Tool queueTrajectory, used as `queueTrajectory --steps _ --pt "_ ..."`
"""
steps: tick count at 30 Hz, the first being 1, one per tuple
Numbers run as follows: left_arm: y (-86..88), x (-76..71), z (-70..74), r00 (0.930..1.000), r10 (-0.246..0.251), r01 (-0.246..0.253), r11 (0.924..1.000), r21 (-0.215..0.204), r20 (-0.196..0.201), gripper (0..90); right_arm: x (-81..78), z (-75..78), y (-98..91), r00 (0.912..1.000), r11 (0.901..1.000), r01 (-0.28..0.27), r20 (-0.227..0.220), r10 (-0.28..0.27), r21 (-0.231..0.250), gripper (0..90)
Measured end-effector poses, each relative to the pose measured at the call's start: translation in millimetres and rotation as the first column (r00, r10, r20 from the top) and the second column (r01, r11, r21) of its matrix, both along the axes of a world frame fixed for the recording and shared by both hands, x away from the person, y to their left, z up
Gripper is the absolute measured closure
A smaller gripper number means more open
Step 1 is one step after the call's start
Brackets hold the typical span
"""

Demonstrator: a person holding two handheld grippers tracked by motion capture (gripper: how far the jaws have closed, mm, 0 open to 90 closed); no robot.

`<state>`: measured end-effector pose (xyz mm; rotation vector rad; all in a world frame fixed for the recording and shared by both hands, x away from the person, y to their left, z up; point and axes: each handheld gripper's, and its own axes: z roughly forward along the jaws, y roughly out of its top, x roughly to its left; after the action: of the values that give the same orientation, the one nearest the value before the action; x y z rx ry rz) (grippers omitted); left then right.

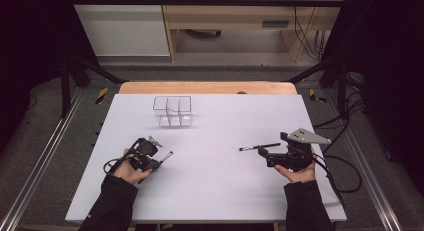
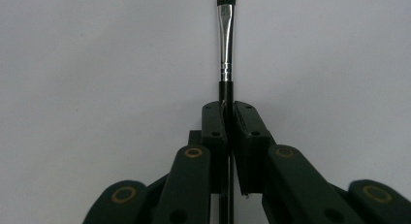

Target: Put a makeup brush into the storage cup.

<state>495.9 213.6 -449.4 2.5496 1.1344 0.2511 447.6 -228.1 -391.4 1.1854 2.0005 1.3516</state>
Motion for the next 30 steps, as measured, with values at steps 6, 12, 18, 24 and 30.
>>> queueTrajectory --steps 6,12,18,24,30 --pt "-0.4 0.1 0.2 1.0000 -0.002 0.002 1.0000 0.000 -0.002 83.3 0.3 -0.2 0.4 1.0000 1.0000 -0.002 -0.003 0.002 -0.004 4.4" --pt "-2.0 -3.0 0.9 0.9994 -0.018 0.018 0.9998 0.004 0.029 83.4 -1.4 1.8 -0.6 1.0000 1.0000 0.002 0.007 -0.002 0.003 4.5" --pt "1.6 -7.9 12.4 0.9970 -0.017 0.021 0.9987 -0.047 0.076 83.5 -0.3 -0.6 1.9 1.0000 1.0000 -0.002 -0.001 0.002 -0.008 4.4" --pt "4.3 -12.2 19.7 0.9938 -0.013 0.023 0.9959 -0.087 0.110 83.4 -0.2 -1.1 2.6 1.0000 1.0000 -0.002 -0.002 0.002 -0.004 4.4" --pt "3.3 -16.3 23.8 0.9909 -0.017 0.031 0.9938 -0.107 0.134 83.5 0.3 -1.9 4.0 0.9999 1.0000 -0.007 -0.007 0.007 0.006 4.4"
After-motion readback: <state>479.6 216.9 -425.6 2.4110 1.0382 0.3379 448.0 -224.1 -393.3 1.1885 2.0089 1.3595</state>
